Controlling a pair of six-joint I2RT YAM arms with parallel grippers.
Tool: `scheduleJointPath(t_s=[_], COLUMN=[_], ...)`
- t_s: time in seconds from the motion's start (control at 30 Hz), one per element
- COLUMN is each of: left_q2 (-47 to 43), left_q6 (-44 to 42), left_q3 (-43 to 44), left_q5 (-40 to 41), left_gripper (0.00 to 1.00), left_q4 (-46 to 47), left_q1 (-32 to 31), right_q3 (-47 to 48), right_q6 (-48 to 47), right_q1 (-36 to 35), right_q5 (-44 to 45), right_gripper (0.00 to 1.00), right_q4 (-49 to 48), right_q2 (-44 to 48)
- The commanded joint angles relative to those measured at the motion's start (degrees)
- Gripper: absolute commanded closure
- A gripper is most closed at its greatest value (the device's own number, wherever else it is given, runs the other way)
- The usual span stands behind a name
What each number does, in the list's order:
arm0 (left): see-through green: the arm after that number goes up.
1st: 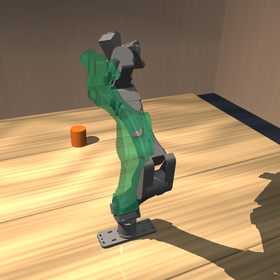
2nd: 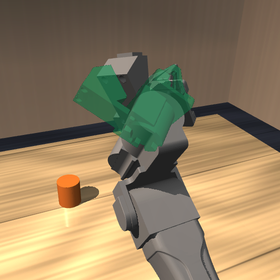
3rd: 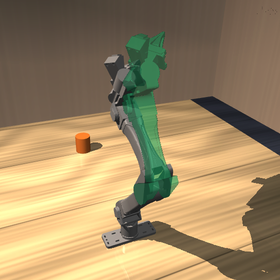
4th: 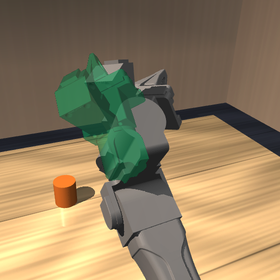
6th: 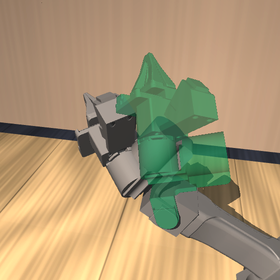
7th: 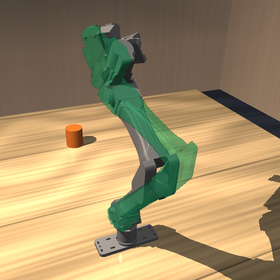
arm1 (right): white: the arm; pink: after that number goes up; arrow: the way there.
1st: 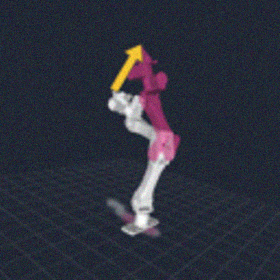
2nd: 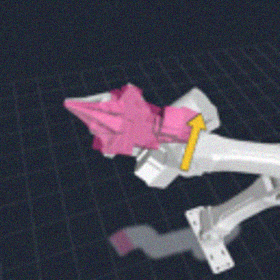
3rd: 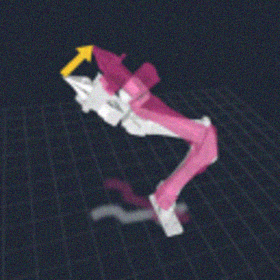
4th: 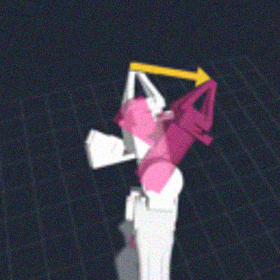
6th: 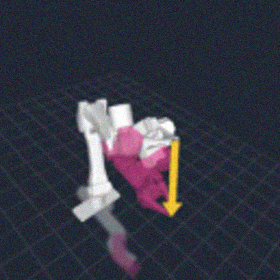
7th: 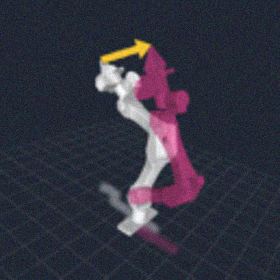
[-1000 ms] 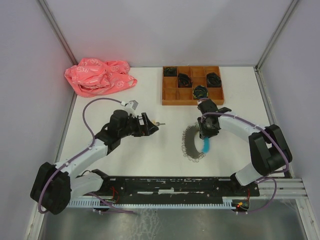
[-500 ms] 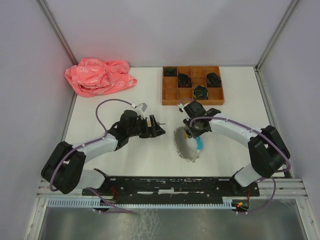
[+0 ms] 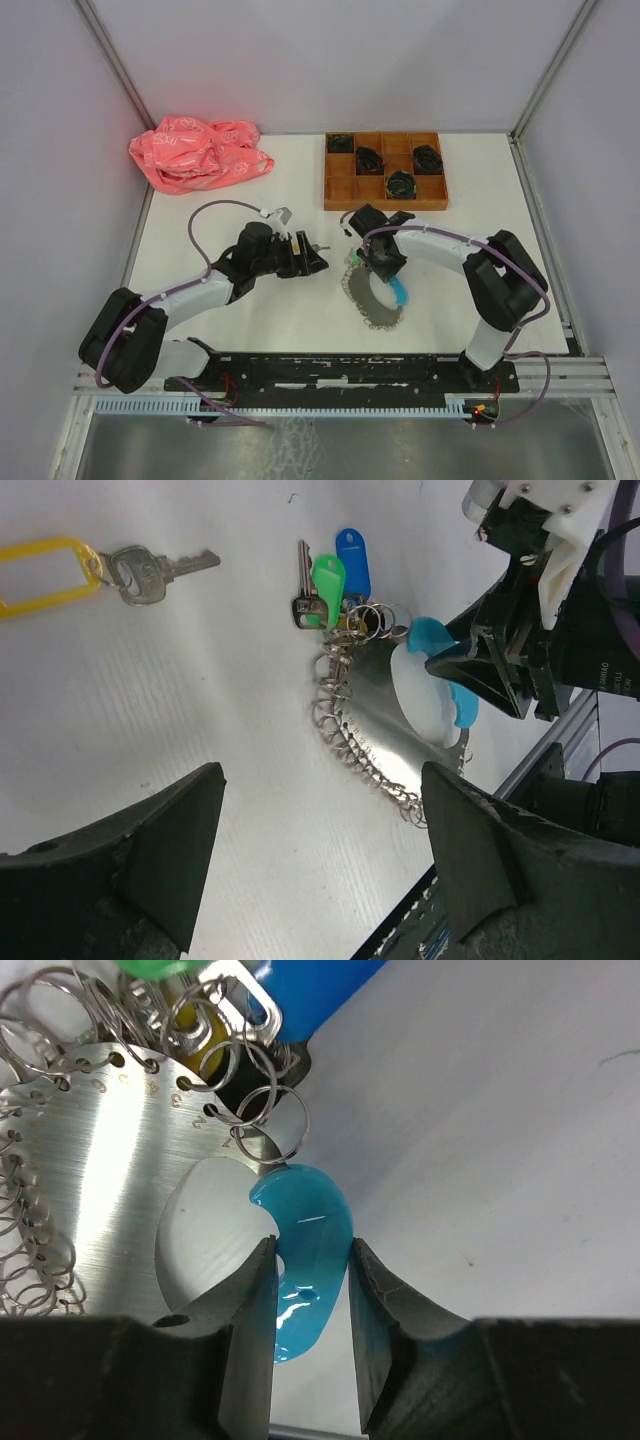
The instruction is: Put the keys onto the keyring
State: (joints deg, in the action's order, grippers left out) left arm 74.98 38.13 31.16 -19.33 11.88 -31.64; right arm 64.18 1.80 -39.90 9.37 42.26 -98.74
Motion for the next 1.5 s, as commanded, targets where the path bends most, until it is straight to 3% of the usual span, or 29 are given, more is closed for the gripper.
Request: scheduleJointPath(t_s=[0.0, 0.2, 0.3, 0.5, 0.9, 1.47], left_q2=[-1.9, -1.37, -0.6, -1.15, 0.56, 1.14], left_q6=[1.64, 1.86, 1.86, 1.52, 1.65, 3.18], left_q3=[-1.76, -2.37, -2.06, -2.56, -2.65, -4.46], left_q5=[1.18, 1.58, 1.2, 2.02, 1.38, 1.23], left_gripper=[0.15, 0.16, 0.18, 0.2, 0.26, 0.29], left_q4=[0.07, 0.15, 0.16, 0.01, 0.77, 2.47], left_q1=[-0.2, -0.18, -0.15, -0.19, -0.18, -0.23], right_q3=[2.51, 4.28, 5.58, 6.84, 10.44, 17.38], right_q6=[-0.29, 0.52, 0.7, 2.99, 8.54, 3.01], right_q1=[0.04, 0.08, 0.06, 0.05, -0.56, -4.08], right_q5=[3.63, 1.68, -1.56, -12.5, -18.12, -9.87], right_gripper=[0.59, 0.43, 0.4, 0.48, 0.62, 0.64], right_q4=[4.76, 6.52, 6.38, 0.82, -4.54, 0.1], right_q2=[-0.32, 2.46, 3.42, 4.99, -1.84, -13.57])
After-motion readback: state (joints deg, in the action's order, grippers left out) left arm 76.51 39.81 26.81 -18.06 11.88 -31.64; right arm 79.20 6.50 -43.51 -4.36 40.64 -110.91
